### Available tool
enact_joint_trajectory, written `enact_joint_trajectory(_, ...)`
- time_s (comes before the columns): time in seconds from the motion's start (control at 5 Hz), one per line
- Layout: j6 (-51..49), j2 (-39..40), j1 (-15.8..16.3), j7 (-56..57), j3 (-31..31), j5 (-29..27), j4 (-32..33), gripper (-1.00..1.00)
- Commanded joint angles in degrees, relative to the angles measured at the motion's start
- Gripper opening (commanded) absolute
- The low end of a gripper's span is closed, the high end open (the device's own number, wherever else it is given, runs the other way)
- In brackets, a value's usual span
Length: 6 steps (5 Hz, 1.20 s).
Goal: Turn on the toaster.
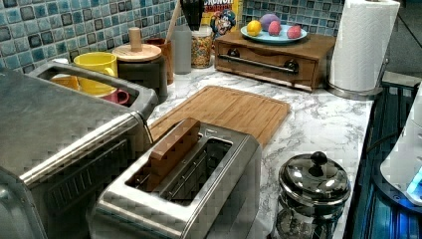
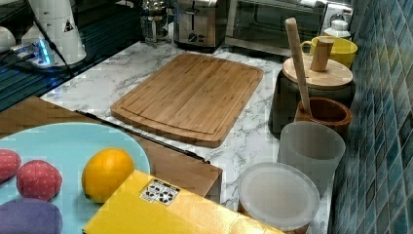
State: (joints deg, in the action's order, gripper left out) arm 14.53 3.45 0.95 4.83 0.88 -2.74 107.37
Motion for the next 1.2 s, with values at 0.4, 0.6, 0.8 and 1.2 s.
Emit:
enact_joint_trajectory(0.4, 4.0, -3.2, 1.4, 6.6, 1.9, -1.3, 5.6, -1.00)
enact_joint_trajectory(0.6, 8.9, -8.3, 2.9, 13.0, 4.0, -1.4, 12.5, -1.00)
enact_joint_trajectory(0.8, 10.8, -10.7, 3.2, 16.4, 5.7, -2.7, 16.3, -1.00)
enact_joint_trajectory(1.2, 14.6, -14.3, 3.7, 24.8, 7.7, -7.7, 24.1, -1.00)
